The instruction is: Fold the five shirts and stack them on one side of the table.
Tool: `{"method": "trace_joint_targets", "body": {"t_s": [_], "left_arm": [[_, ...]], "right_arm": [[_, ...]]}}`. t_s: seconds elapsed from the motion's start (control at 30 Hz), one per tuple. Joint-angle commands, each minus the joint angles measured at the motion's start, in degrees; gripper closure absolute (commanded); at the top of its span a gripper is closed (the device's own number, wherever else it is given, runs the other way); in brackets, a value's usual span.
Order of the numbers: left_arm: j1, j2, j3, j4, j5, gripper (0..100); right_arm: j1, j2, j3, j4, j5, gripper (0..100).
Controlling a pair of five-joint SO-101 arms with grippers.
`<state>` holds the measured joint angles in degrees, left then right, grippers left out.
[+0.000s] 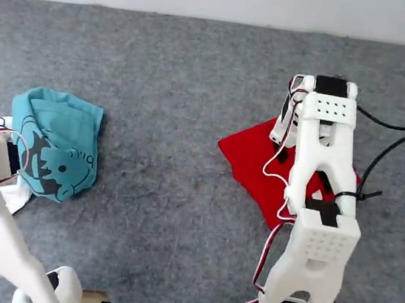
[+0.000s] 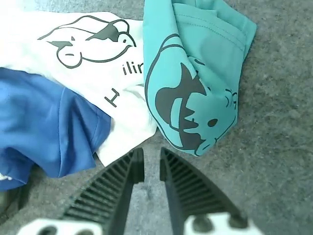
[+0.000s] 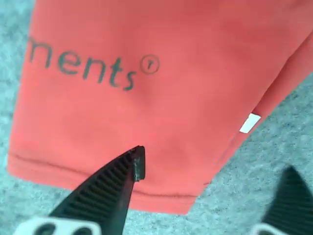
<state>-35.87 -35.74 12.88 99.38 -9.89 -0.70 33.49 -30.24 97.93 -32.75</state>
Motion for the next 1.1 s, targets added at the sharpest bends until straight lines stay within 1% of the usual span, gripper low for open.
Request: {"method": "trace_joint_targets", "body": {"t_s": [0.0,0.03,0.13,0.3,0.37,0.5,0.6,0.73,0.77,0.83,0.9,0.97,1.07], "left_arm": [[-0.18,-0.97,-0.22,0.09,-3.25,93],[-0.18,-0.97,-0.22,0.09,-3.43,93],[-0.26,-0.97,-0.22,0.09,-3.69,93],[-0.26,-0.97,-0.22,0.09,-3.69,93],[-0.26,-0.97,-0.22,0.09,-3.69,93],[-0.26,-0.97,-0.22,0.09,-3.69,93],[-0.26,-0.97,-0.22,0.09,-3.69,93],[-0.26,-0.97,-0.22,0.09,-3.69,93],[-0.26,-0.97,-0.22,0.09,-3.69,93],[-0.26,-0.97,-0.22,0.09,-3.69,93],[-0.26,-0.97,-0.22,0.09,-3.69,93],[-0.26,-0.97,-0.22,0.09,-3.69,93],[-0.26,-0.97,-0.22,0.09,-3.69,93]], "right_arm": [[-0.48,0.40,-0.26,-0.57,-2.02,43.8],[-0.48,0.75,-0.26,-0.75,-2.11,42.3],[-0.57,1.36,-0.09,-2.86,-2.20,43.0],[1.10,5.67,-0.09,-9.89,-2.37,48.7],[1.98,8.40,-0.18,-12.62,-3.69,50.7],[2.68,13.93,-0.18,-13.76,-4.22,55.6],[3.12,16.75,-0.26,-12.00,-4.31,64.8],[3.12,17.80,-3.16,-9.71,-4.04,84.6],[3.12,18.33,-3.96,-9.45,-3.60,90.2],[3.12,18.95,-5.01,-9.27,-0.35,99.5],[3.30,19.03,-5.10,-8.66,2.02,97.2],[4.44,18.42,-5.27,-7.60,4.04,98.8],[6.90,14.99,-5.63,-6.02,10.64,98.8]]}}
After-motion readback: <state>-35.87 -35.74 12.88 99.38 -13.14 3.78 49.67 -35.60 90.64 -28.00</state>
